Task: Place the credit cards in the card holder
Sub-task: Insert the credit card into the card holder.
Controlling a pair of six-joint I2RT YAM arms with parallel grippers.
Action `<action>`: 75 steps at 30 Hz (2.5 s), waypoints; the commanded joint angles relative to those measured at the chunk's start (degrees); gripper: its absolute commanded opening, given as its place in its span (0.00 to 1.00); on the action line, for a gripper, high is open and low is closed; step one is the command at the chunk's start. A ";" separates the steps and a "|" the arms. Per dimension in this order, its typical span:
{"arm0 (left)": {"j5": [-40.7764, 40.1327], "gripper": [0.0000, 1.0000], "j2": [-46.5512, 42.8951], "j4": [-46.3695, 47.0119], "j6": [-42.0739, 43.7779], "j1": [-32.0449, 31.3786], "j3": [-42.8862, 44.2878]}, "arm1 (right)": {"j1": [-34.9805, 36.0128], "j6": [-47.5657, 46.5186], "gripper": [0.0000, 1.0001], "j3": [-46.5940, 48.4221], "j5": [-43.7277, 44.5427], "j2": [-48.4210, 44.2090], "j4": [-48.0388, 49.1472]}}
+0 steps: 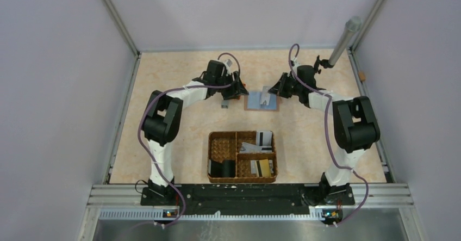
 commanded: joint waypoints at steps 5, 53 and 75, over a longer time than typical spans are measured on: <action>0.72 0.62 3.58 0.30 0.17 -0.58 4.22 | -0.80 0.18 0.00 2.63 -1.37 2.14 4.52; 2.06 0.40 9.80 0.46 1.48 -2.00 6.54 | 0.40 -2.28 0.00 11.77 -2.40 15.15 -13.57; 0.43 0.31 10.41 -0.06 1.92 -2.01 6.90 | 0.70 -5.91 0.00 15.15 -1.76 15.25 -21.17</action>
